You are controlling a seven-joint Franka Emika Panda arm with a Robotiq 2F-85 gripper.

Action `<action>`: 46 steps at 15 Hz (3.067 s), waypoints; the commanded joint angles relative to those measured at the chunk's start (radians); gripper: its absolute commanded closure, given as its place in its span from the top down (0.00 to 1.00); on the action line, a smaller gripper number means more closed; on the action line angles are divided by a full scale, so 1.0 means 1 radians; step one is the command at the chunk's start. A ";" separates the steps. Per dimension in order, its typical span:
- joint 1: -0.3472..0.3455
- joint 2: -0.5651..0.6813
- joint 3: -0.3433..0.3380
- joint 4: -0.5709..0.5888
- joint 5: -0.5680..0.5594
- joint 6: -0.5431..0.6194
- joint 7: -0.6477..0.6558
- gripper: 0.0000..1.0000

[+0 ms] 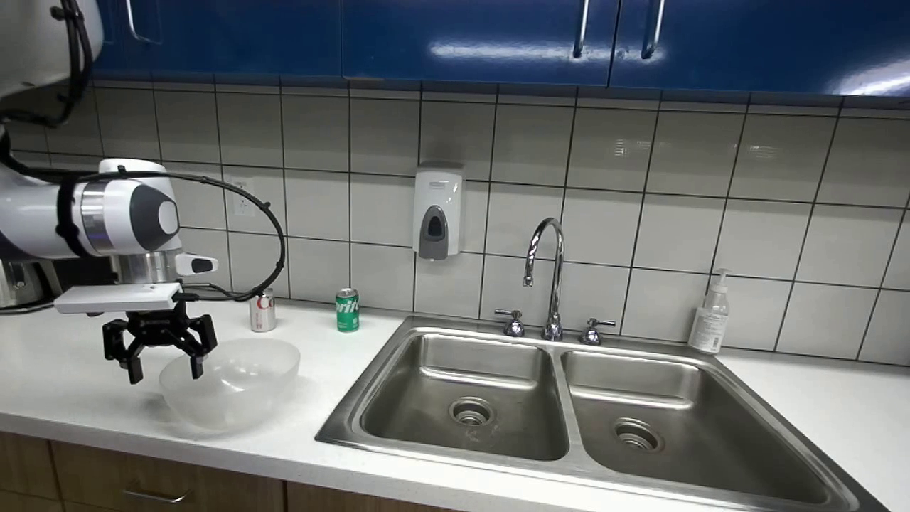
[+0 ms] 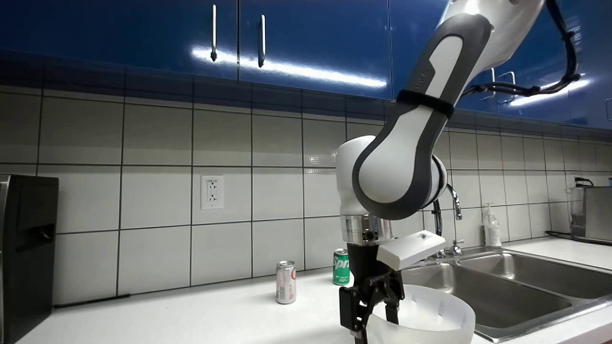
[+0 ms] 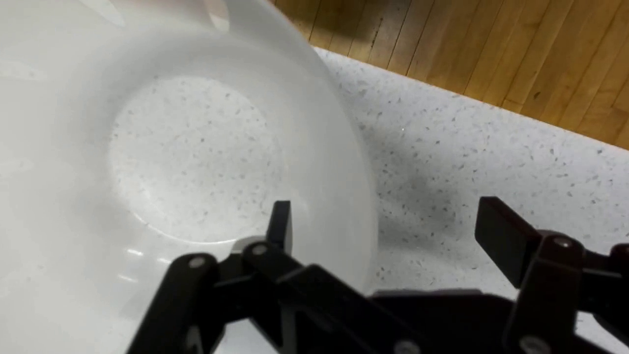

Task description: Put the plastic bowl inside the left sink

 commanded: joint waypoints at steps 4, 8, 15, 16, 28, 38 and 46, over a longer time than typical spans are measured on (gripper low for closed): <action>0.006 0.024 -0.034 0.055 -0.028 -0.016 0.034 0.40; 0.003 -0.004 -0.046 0.051 -0.032 -0.024 0.031 0.09; 0.007 -0.047 -0.059 0.042 -0.107 -0.063 0.082 0.01; 0.004 -0.060 -0.058 0.039 -0.112 -0.076 0.083 0.01; -0.130 -0.226 -0.127 0.074 -0.089 -0.272 0.001 0.01; -0.266 0.078 -0.245 0.390 -0.045 -0.279 -0.138 0.01; -0.347 0.351 -0.300 0.693 0.005 -0.354 -0.211 0.01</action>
